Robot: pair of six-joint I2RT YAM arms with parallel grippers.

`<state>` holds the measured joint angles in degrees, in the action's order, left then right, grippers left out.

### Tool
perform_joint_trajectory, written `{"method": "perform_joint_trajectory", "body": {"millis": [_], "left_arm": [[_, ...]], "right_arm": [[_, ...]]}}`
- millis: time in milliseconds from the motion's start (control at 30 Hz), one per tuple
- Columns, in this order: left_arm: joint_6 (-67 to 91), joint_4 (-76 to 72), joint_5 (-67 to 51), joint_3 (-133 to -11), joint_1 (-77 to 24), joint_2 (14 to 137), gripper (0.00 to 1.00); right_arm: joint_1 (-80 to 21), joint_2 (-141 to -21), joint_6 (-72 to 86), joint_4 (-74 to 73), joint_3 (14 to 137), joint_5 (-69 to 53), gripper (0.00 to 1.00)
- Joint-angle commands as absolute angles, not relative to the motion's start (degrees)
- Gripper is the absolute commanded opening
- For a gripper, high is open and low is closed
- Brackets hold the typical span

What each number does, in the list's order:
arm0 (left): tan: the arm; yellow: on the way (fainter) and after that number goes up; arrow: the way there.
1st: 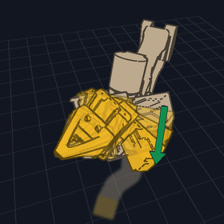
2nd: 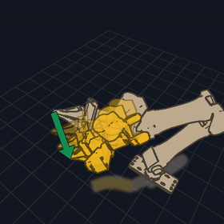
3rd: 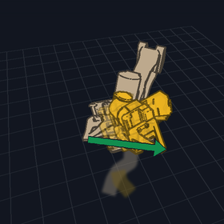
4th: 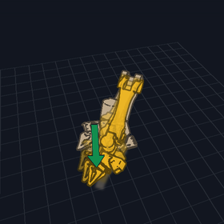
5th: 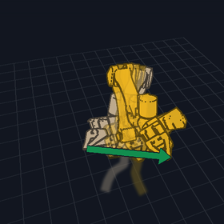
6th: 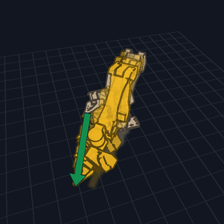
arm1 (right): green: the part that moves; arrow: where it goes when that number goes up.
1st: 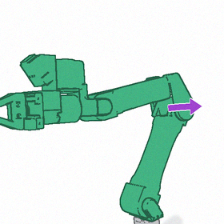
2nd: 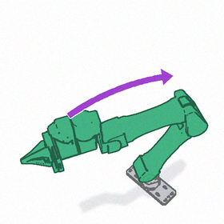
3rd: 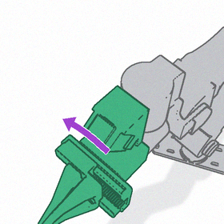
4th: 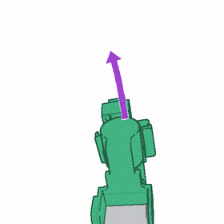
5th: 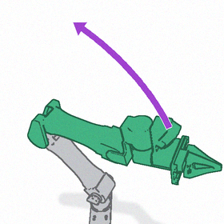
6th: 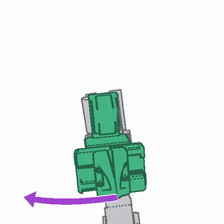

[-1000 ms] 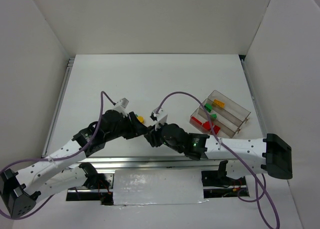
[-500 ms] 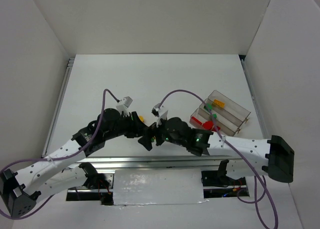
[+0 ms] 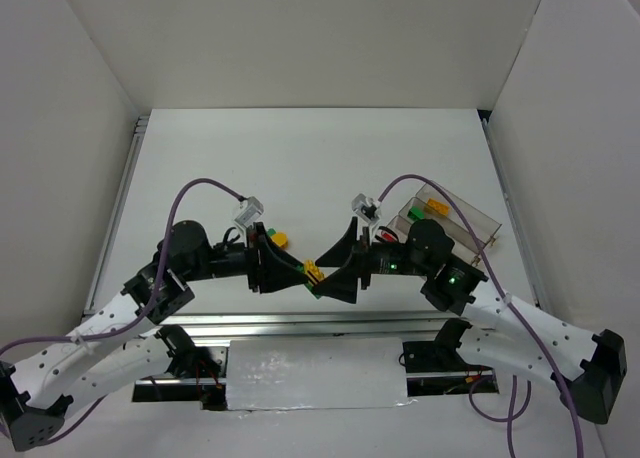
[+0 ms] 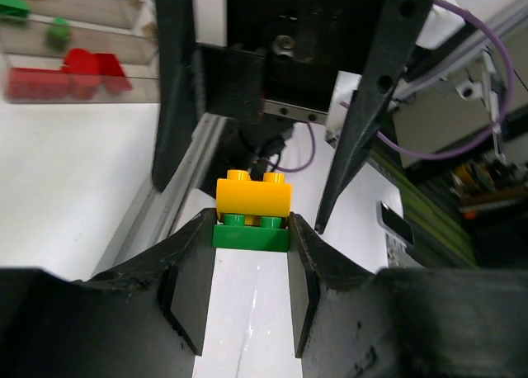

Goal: Sort the legos into containers by color

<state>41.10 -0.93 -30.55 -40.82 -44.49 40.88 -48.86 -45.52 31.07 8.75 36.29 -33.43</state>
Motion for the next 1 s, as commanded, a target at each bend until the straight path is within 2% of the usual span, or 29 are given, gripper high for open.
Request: {"method": "perform_joint_trajectory", "body": {"millis": [0, 67, 100, 133, 167, 267, 367, 400, 433, 567, 733, 867, 900, 967], "left_arm": [[40.0, -10.1, -40.1, -40.2, -44.7, 42.0, 0.00], [39.7, -10.1, -40.2, -40.3, -44.7, 42.2, 0.00], [39.5, -10.1, -40.3, -40.3, -44.7, 42.4, 0.00], [39.3, -10.2, -40.7, -40.3, -44.7, 42.5, 0.00], [39.1, -10.0, -40.7, -40.3, -44.7, 42.5, 0.00], [38.0, -8.9, -40.6, -40.5, -44.7, 42.5, 0.00], [37.2, -7.9, -40.7, -40.6, -44.7, 42.3, 0.00], [36.8, -7.5, -40.7, -40.9, -44.7, 42.2, 0.00], [36.5, -7.1, -40.8, -41.0, -44.7, 42.1, 0.00], [34.1, -4.8, -41.5, -41.9, -44.7, 40.3, 0.00], [31.3, -0.2, -39.0, -43.0, -44.7, 37.4, 0.00], [30.4, 4.0, -35.8, -43.6, -44.6, 36.8, 0.00], [30.2, 6.0, -34.7, -43.9, -44.6, 36.7, 0.00], [29.2, 10.4, -27.5, -46.3, -44.6, 36.9, 0.00]], "right_arm": [[-48.8, -47.5, 35.3, 17.6, 35.9, -42.4, 1.00], [-48.8, -48.5, 36.5, 18.7, 36.2, -43.6, 0.93], [-48.9, -49.1, 36.6, 19.3, 36.4, -44.4, 0.86], [-48.8, -49.3, 36.8, 19.6, 36.3, -44.6, 0.70], [-48.8, -49.4, 36.9, 20.4, 36.1, -44.8, 0.64], [-48.9, -49.1, 36.4, 19.4, 36.1, -44.8, 0.55], [-48.9, -48.3, 35.2, 18.3, 35.7, -44.4, 0.41], [-48.8, -47.9, 34.5, 17.7, 35.8, -43.8, 0.11], [-48.9, -47.6, 34.4, 17.0, 35.8, -43.2, 0.00], [-48.1, -45.0, 32.2, 13.5, 35.1, -41.8, 0.00], [-40.8, -41.0, 35.2, 16.7, 31.3, -44.6, 0.00], [-38.8, -40.7, 35.5, 16.8, 30.8, -45.6, 0.00], [-37.5, -40.5, 34.4, 11.2, 31.5, -44.0, 0.00], [-35.3, -40.0, 31.9, 4.3, 33.7, -31.5, 0.00]]}}
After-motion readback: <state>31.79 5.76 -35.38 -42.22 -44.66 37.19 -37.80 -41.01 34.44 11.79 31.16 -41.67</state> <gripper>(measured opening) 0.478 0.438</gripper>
